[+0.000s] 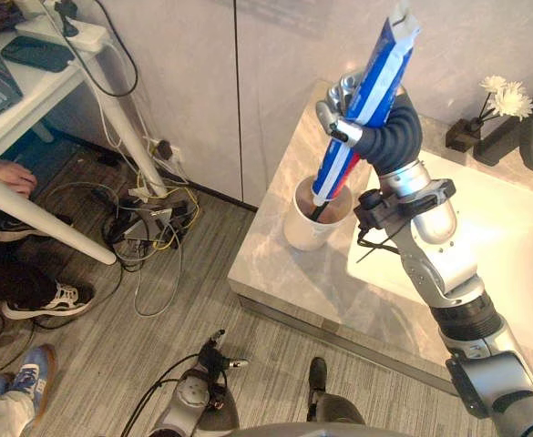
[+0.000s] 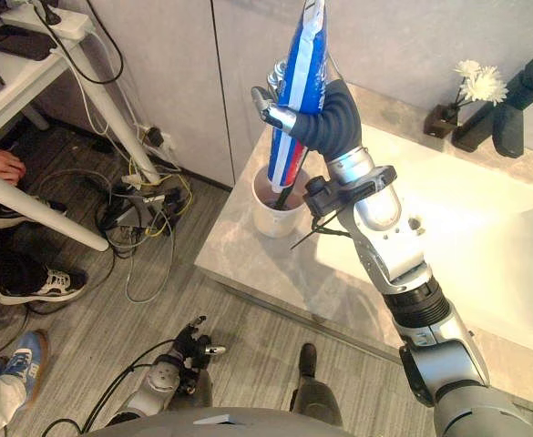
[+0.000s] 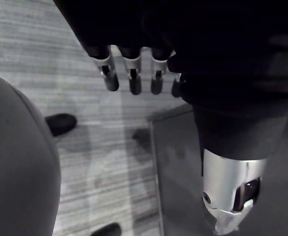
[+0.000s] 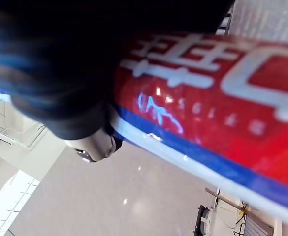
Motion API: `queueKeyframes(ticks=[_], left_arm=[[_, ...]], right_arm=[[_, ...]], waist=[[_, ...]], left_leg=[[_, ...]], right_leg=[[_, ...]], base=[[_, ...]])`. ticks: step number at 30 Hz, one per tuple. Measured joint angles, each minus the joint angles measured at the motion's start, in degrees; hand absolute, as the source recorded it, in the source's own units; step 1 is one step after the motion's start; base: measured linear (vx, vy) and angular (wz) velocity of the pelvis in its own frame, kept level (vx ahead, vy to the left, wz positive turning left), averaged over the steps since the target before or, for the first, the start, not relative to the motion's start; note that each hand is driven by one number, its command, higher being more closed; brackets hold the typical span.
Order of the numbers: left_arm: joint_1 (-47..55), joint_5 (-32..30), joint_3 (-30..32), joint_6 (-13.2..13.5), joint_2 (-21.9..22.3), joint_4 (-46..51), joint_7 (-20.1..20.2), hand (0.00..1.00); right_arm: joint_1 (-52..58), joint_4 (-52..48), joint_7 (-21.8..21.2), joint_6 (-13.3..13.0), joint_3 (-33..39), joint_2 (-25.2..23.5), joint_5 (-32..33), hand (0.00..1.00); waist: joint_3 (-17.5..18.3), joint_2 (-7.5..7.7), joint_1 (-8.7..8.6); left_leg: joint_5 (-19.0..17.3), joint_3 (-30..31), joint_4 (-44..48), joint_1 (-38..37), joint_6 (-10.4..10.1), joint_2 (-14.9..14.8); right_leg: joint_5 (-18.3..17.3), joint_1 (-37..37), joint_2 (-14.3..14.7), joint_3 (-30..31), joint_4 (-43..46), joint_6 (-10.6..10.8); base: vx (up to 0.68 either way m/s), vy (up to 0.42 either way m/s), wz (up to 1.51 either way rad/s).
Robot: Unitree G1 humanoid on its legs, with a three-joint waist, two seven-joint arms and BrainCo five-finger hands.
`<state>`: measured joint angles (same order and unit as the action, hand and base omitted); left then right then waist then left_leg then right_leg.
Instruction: Organize washtable
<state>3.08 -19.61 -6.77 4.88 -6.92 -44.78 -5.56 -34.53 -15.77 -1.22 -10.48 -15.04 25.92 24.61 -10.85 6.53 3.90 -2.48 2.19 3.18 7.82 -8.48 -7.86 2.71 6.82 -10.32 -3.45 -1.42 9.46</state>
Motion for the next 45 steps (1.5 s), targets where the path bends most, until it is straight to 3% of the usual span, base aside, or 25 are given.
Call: queueKeyframes(ticks=[45], left_arm=[[0.00, 0.14, 0.13, -0.13, 0.09, 2.30, 0.13, 0.00]], right_arm=[[4.95, 0.10, -0.02, 2.30, -0.19, -0.19, -3.30, 1.00]], waist=[[-1.23, 0.08, 0.46]], left_leg=[[0.00, 0.32, 0.33, 1.47, 0.00, -0.01]], right_leg=[[0.02, 1.07, 0.02, -0.23, 0.02, -0.01]], base=[[0.00, 0.000, 0.00]])
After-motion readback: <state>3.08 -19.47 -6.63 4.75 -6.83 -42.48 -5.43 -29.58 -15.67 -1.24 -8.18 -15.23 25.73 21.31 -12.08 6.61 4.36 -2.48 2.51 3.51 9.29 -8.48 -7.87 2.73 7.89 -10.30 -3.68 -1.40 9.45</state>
